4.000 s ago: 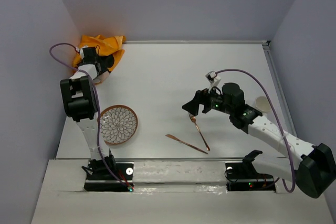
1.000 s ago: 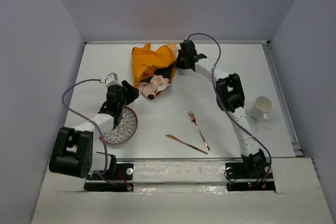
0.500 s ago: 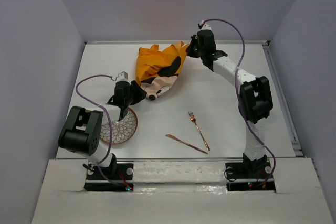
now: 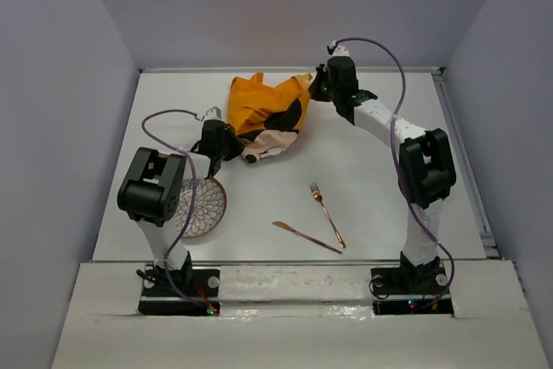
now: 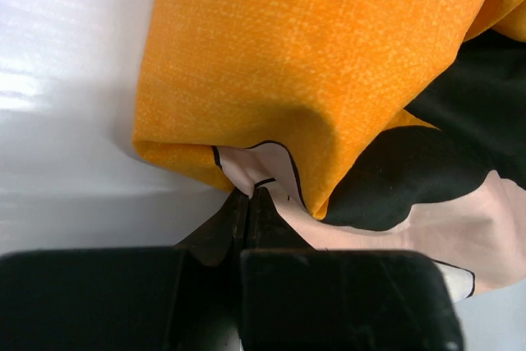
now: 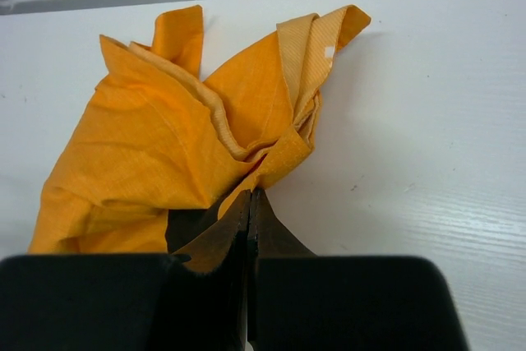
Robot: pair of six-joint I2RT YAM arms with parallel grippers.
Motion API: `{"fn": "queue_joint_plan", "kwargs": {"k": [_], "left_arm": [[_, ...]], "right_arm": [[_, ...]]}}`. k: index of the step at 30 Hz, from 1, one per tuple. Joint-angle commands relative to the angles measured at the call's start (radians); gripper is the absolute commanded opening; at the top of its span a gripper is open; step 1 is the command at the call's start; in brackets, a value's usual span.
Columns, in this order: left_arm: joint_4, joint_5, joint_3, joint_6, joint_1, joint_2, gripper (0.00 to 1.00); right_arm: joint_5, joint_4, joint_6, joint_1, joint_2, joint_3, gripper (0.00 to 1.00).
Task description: Set the dinner table for one person
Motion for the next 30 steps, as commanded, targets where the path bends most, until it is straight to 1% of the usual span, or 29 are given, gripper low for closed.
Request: {"fn": "queue_joint_plan", "kwargs": {"k": [1, 3, 5, 6, 7, 8, 9, 10, 11, 12, 13, 14, 16, 17, 18, 19, 20, 21, 22, 23, 24, 25, 26, 27, 28, 29, 30], "left_arm": [[0.017, -0.025, 0.071, 0.005, 0.000, -0.002, 0.00], [0.012, -0.028, 0.135, -0.003, 0.020, -0.041, 0.00], [-0.070, -0.031, 0.291, 0.003, 0.040, -0.063, 0.00], [-0.116, -0.034, 0.363, 0.033, 0.053, -0.068, 0.00], [-0.234, -0.057, 0.549, 0.061, 0.055, -0.060, 0.00], [-0.309, -0.063, 0.665, 0.131, 0.055, -0.027, 0.00], [-0.460, -0.066, 0.777, 0.167, 0.054, -0.005, 0.00], [-0.462, -0.066, 0.895, 0.201, 0.051, 0.018, 0.00], [-0.595, -0.116, 1.113, 0.233, 0.048, 0.042, 0.00], [-0.730, -0.132, 1.217, 0.303, 0.035, 0.097, 0.00], [-0.791, -0.153, 1.325, 0.340, 0.026, 0.125, 0.00], [-0.845, -0.208, 1.488, 0.372, 0.014, 0.150, 0.00], [-0.947, -0.265, 1.569, 0.426, -0.012, 0.184, 0.00], [-0.963, -0.304, 1.562, 0.449, -0.032, 0.170, 0.00], [-0.950, -0.318, 1.524, 0.452, -0.041, 0.152, 0.03], [-0.916, -0.328, 1.457, 0.452, -0.051, 0.121, 0.09], [-0.864, -0.330, 1.265, 0.452, -0.060, 0.042, 0.21], [-0.751, -0.328, 1.161, 0.443, -0.060, 0.002, 0.50], [-0.705, -0.344, 0.966, 0.430, -0.060, -0.040, 0.65], [-0.665, -0.353, 0.882, 0.396, -0.051, -0.075, 0.79], [-0.613, -0.358, 0.817, 0.377, -0.045, -0.135, 0.94], [-0.612, -0.361, 0.756, 0.361, -0.035, -0.163, 0.98], [-0.568, -0.364, 0.653, 0.342, -0.028, -0.187, 0.99], [-0.549, -0.365, 0.608, 0.312, -0.020, -0.241, 0.99], [-0.508, -0.364, 0.565, 0.296, -0.019, -0.267, 0.99], [-0.493, -0.364, 0.486, 0.282, -0.017, -0.289, 0.99], [-0.480, -0.358, 0.449, 0.261, -0.015, -0.324, 0.99]], "right_arm": [[-0.007, 0.067, -0.044, 0.000, -0.110, -0.013, 0.00], [-0.003, 0.064, -0.074, -0.009, -0.144, -0.027, 0.00], [-0.026, 0.058, -0.087, -0.053, -0.193, -0.029, 0.00], [-0.038, 0.045, -0.088, -0.068, -0.208, -0.024, 0.00], [-0.061, 0.036, -0.094, -0.084, -0.222, -0.003, 0.00], [-0.063, -0.002, -0.099, -0.111, -0.244, 0.013, 0.00], [-0.063, -0.017, -0.105, -0.121, -0.253, 0.031, 0.00], [-0.064, -0.030, -0.113, -0.130, -0.264, 0.046, 0.00], [-0.063, -0.039, -0.133, -0.130, -0.277, 0.065, 0.00], [-0.063, -0.045, -0.140, -0.139, -0.308, 0.063, 0.00], [-0.064, -0.045, -0.148, -0.139, -0.326, 0.057, 0.00], [-0.057, -0.044, -0.159, -0.139, -0.346, 0.028, 0.00], [-0.046, -0.036, -0.159, -0.139, -0.401, -0.013, 0.00], [-0.035, -0.015, -0.153, -0.139, -0.422, -0.076, 0.00], [-0.029, 0.002, -0.147, -0.139, -0.441, -0.116, 0.00], [-0.029, 0.018, -0.139, -0.139, -0.461, -0.159, 0.00], [-0.021, 0.066, -0.122, -0.139, -0.495, -0.250, 0.00], [-0.021, 0.083, -0.108, -0.139, -0.511, -0.298, 0.00], [-0.026, 0.103, -0.096, -0.139, -0.523, -0.346, 0.00], [-0.046, 0.128, -0.072, -0.139, -0.544, -0.395, 0.00], [-0.052, 0.169, -0.058, -0.139, -0.552, -0.480, 0.00], [-0.060, 0.186, -0.045, -0.139, -0.557, -0.518, 0.00], [-0.063, 0.196, -0.020, -0.139, -0.558, -0.544, 0.00], [-0.055, 0.202, -0.007, -0.139, -0.558, -0.567, 0.00], [-0.052, 0.205, 0.004, -0.139, -0.557, -0.601, 0.00], [-0.043, 0.208, 0.020, -0.139, -0.555, -0.615, 0.00], [-0.041, 0.215, 0.028, -0.139, -0.549, -0.625, 0.00]]}}
